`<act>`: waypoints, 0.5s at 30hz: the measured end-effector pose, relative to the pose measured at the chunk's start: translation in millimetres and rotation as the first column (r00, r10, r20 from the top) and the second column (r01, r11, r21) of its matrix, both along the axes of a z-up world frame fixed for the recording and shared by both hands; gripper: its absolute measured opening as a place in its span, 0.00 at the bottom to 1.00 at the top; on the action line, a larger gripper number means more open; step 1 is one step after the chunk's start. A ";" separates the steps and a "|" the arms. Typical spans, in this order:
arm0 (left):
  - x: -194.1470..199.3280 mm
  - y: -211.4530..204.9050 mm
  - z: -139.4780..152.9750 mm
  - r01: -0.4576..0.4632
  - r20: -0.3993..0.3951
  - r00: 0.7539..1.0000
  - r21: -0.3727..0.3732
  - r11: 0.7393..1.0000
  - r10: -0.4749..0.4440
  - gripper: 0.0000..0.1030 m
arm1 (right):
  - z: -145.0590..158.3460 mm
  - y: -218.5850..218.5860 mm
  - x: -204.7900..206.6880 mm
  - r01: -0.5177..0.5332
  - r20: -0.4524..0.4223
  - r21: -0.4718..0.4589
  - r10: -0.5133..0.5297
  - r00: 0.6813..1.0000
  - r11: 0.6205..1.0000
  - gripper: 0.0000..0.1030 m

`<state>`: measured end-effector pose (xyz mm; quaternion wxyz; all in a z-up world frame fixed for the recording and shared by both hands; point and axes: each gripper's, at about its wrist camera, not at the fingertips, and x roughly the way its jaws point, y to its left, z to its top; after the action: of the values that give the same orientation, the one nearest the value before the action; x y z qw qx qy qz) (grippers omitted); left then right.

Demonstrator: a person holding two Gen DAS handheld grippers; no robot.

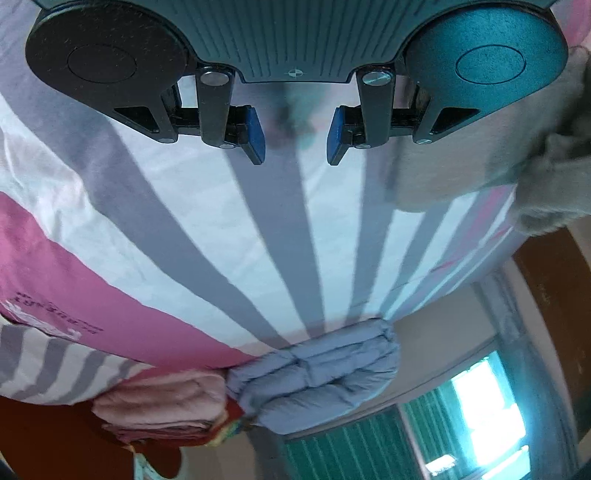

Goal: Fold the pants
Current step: 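Grasp the cuff ends with the left gripper and lift them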

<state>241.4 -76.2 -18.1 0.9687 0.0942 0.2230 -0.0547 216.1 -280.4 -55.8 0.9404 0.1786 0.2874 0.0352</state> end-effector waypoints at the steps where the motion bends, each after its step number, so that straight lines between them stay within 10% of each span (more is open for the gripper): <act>1: -2.9 -7.8 -6.4 0.010 -0.001 1.000 0.006 1.000 -0.010 0.20 | -1.2 -4.1 0.2 0.011 -0.003 0.003 -0.011 1.000 1.000 0.36; 15: -16.9 -65.7 -45.8 0.089 0.000 0.996 0.140 0.986 -0.090 0.20 | -6.3 -21.7 2.4 0.040 -0.039 0.046 -0.038 0.999 0.998 0.36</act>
<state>224.5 -141.9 -63.9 0.9570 0.1718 0.2187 -0.0823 218.5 -302.1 -62.1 0.9308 0.2067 0.3008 0.0202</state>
